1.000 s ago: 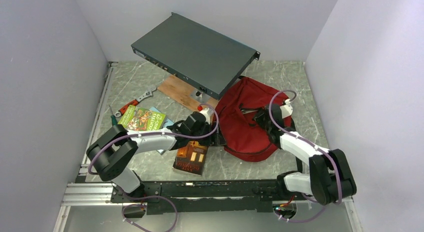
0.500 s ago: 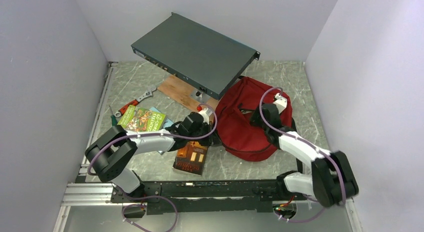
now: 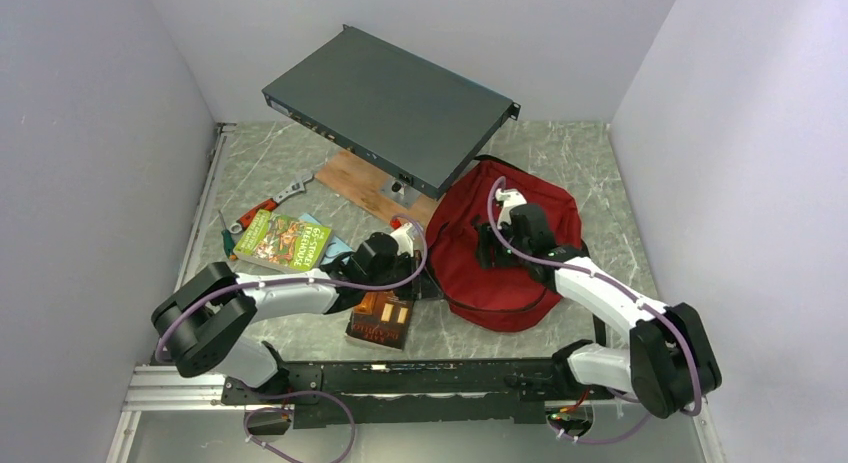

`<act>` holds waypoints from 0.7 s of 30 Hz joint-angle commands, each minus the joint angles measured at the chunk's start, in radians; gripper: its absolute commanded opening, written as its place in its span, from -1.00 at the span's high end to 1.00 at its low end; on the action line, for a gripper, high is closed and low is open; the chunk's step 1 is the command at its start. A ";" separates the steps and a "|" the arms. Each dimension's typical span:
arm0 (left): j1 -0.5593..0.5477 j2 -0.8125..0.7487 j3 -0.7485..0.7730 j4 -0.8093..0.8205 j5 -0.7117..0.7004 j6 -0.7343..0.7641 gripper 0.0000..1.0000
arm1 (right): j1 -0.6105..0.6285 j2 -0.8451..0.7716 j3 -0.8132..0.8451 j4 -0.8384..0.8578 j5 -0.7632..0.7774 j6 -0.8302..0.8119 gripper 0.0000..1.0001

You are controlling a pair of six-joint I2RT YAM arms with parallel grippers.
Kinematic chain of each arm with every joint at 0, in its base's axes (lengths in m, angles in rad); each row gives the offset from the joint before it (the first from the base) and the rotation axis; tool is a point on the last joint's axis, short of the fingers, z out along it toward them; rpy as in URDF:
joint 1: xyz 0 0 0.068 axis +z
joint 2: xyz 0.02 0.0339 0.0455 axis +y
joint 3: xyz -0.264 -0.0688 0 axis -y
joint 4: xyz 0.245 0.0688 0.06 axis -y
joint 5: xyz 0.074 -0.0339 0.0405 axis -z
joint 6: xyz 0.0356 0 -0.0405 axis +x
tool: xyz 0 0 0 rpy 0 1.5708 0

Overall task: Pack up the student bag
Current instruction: Place the stationery in the student bag, then adjust the student bag at the center of the board.

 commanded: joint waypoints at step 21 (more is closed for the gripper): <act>-0.037 -0.105 -0.047 0.010 0.025 -0.008 1.00 | 0.043 -0.009 0.223 0.042 0.013 -0.038 1.00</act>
